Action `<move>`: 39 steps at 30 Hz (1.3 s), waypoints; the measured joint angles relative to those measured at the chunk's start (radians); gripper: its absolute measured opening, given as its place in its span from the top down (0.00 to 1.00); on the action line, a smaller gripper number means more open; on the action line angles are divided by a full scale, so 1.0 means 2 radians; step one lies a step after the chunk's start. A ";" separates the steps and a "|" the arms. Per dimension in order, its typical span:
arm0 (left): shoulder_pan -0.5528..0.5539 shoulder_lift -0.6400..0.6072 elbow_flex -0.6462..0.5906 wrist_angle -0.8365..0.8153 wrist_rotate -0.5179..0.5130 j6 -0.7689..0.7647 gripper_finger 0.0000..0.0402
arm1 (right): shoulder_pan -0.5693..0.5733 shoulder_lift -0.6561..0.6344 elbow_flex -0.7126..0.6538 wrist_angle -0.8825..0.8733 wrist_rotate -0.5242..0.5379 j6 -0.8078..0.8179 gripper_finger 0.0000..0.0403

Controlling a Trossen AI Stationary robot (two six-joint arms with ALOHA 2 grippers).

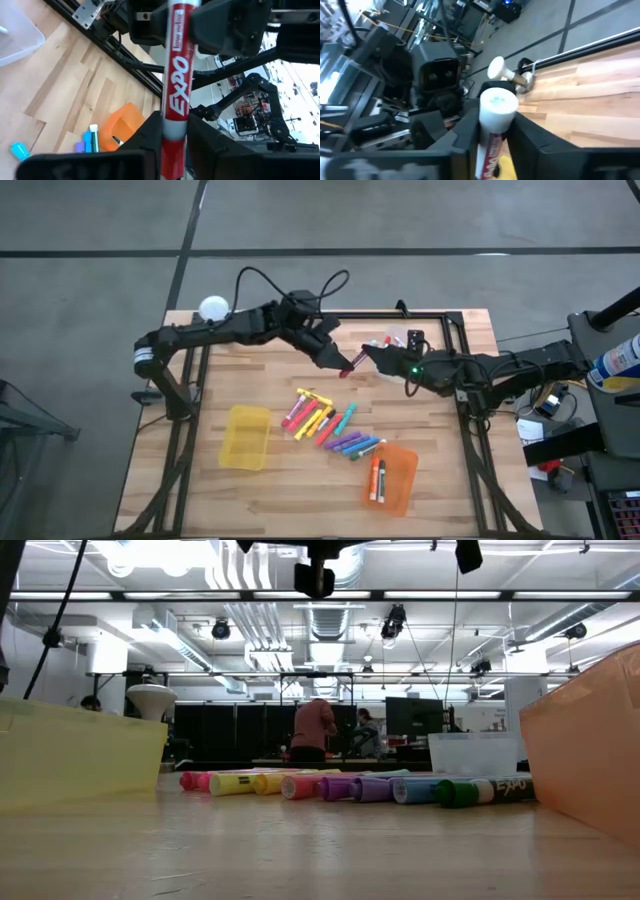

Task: Pick & Place Markers
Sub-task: Put the red marker pen into the orange bin

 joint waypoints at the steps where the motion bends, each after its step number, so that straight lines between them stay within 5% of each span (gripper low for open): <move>1: 0.000 0.000 0.000 0.000 -0.001 0.001 0.81 | 0.000 0.000 0.000 0.001 -0.005 -0.002 0.85; 12: 0.005 0.000 0.000 0.003 -0.017 0.044 0.49 | 0.000 0.000 -0.001 -0.007 -0.073 0.000 0.85; 26: 0.010 0.000 0.000 -0.034 -0.019 0.062 0.45 | 0.065 0.000 -0.002 -0.208 -0.332 0.224 0.85; 39: 0.009 0.000 0.000 -0.049 -0.018 0.084 0.45 | 0.188 0.080 -0.008 -0.284 -0.325 0.409 0.85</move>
